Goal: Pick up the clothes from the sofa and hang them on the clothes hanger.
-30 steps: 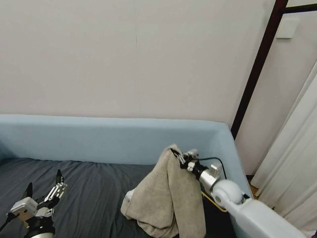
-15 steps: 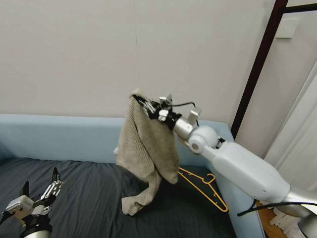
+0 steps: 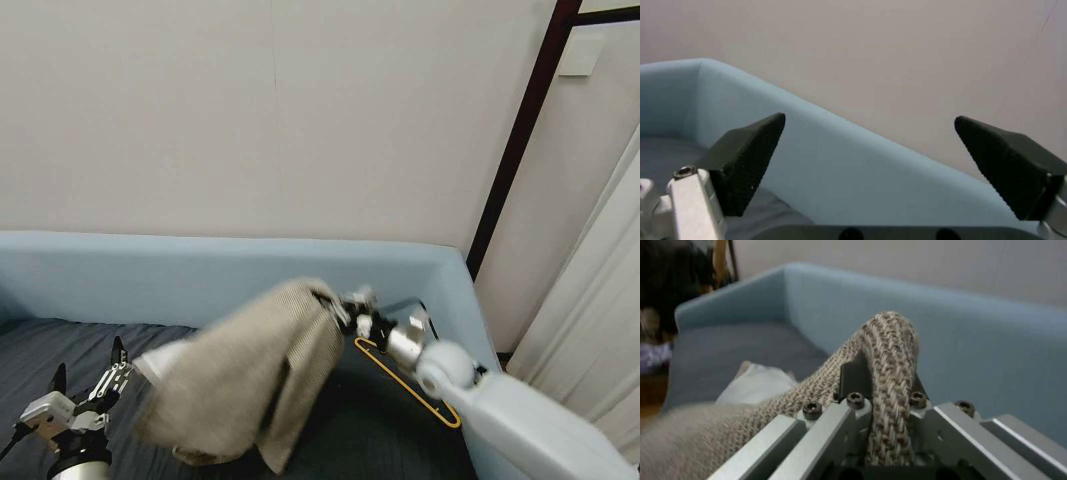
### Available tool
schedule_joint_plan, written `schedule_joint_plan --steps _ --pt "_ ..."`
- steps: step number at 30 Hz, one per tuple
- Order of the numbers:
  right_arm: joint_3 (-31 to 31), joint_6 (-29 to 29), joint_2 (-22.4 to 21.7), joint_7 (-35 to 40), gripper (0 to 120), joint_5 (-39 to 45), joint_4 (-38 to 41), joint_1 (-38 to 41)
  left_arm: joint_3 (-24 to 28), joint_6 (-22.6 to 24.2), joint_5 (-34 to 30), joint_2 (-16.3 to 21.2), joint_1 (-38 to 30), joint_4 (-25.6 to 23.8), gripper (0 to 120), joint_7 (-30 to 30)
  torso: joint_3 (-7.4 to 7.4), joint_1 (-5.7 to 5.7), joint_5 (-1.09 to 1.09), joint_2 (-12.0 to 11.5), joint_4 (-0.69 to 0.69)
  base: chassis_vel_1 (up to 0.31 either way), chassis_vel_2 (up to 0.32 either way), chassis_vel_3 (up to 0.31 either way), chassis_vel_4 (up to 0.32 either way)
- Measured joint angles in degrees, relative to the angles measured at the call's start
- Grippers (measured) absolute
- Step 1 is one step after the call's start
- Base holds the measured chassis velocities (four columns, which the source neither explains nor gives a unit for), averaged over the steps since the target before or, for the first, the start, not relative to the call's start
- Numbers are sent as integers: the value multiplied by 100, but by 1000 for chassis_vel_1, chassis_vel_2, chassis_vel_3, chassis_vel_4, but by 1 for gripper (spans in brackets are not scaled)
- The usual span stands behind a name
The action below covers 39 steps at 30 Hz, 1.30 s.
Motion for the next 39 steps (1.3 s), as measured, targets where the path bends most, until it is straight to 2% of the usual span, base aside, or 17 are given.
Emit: schedule_joint_plan --steps 5,7,9,10,14,21,25,26,30,31,32,35,36,39 --pt "456 223 116 -751 0 -878 -772 -788 32 6 54 -15 2 12 100 3 0 0 -1 0 4 0 0 0 0" --pt "528 226 141 -839 0 -1050 -868 -917 34 7 60 -17 10 8 100 4 0 0 -1 0 4 0 0 0 0" --pt "800 182 192 -1027 0 -1670 -1062 -1312 26 11 67 -15 37 -33 100 6 0 0 0 0 5 0 0 0 0" --pt "800 182 192 -1027 0 -1670 -1062 -1312 26 11 67 -15 37 -33 100 6 0 0 0 0 5 0 0 0 0" --pt "1307 -161 157 -996 0 -2561 -1129 -1779 -10 15 66 -4 92 -105 100 5 0 0 -1 0 4 0 0 0 0" --pt "1713 -266 75 -846 2 -2851 -1194 -1881 -7 13 66 12 121 -128 100 4 0 0 -2 0 5 0 0 0 0" --pt "1842 -292 73 -239 20 -2846 -1053 -1871 8 13 66 33 115 -126 100 4 -1 0 -2 0 4 0 0 0 0" --pt "1842 -292 73 -239 20 -2846 -1053 -1871 8 13 66 33 115 -126 100 4 -1 0 -2 0 4 0 0 0 0" --pt "1861 -691 44 917 38 -3083 -769 -1858 10 20 65 84 109 -78 100 4 0 0 -2 0 4 0 0 0 0" --pt "1861 -691 44 917 38 -3083 -769 -1858 10 20 65 84 109 -78 100 4 0 0 -2 0 4 0 0 0 0" --pt "1822 -796 14 1337 41 -3098 -666 -1864 7 21 63 100 104 -54 100 4 0 0 -4 0 4 0 0 0 0" --pt "1590 -1548 -68 2716 57 -2795 1 -1951 -14 19 55 159 81 73 100 0 0 0 -4 0 2 0 0 0 0" --pt "1590 -1548 -68 2716 57 -2795 1 -1951 -14 19 55 159 81 73 100 0 0 0 -4 0 2 0 0 0 0" --pt "1287 -2174 -5 3588 70 -2176 611 -1920 -64 -13 90 217 59 221 100 3 0 0 -5 0 3 0 0 0 0"
